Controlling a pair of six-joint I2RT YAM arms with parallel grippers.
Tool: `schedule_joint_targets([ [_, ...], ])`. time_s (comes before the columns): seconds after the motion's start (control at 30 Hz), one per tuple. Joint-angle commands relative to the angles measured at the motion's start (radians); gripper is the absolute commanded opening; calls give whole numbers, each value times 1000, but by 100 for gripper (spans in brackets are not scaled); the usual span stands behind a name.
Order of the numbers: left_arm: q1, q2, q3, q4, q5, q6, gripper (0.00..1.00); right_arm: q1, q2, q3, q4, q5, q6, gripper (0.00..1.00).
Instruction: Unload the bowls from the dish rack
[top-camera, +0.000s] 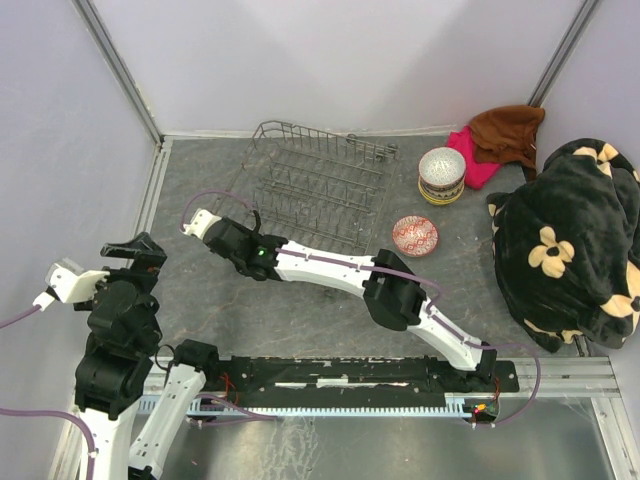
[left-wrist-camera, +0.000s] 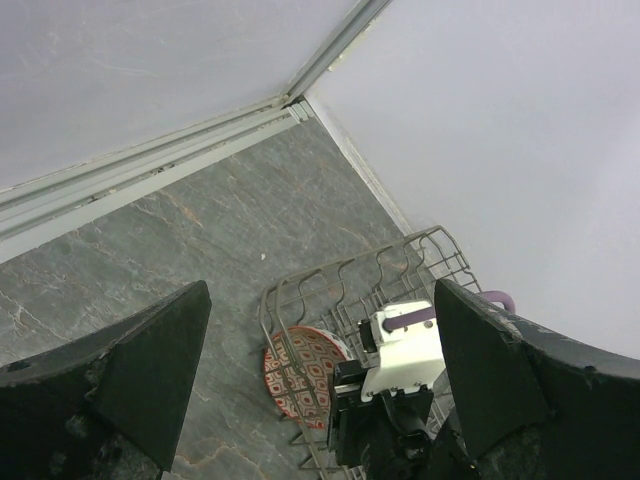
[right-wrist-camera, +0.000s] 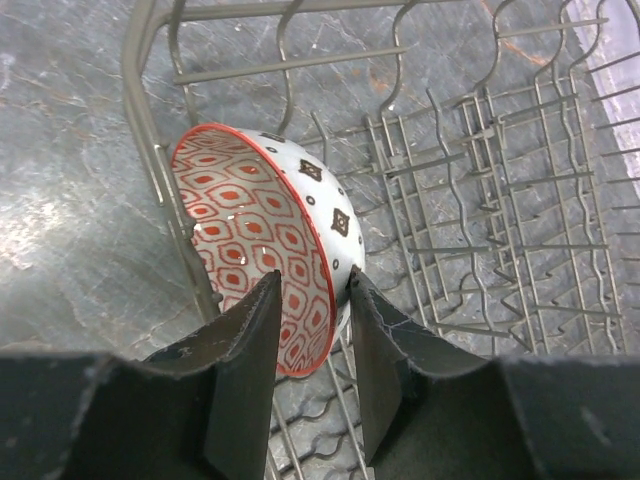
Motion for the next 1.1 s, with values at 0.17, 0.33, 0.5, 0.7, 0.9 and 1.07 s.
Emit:
schedule_joint_targets([
  [0.17,-4,-6,6,42,-33,11,99,6,38,63,29,96,-54,34],
  [0.33,-4,-2,0,49,-34,11,99,6,50,60,36,111,-59,24],
  [0.5,-4,1,-7,58,-32,14,99,8,52,49,60,144,-72,13],
  [0.7,-3,8,-11,71,-30,17,99,20,40,18,143,206,-125,1],
  [0.9,-3,15,-13,82,-30,22,99,32,-2,-24,237,266,-178,1],
  [1.07,-3,15,-15,87,-33,22,99,37,-53,-73,300,284,-196,1],
])
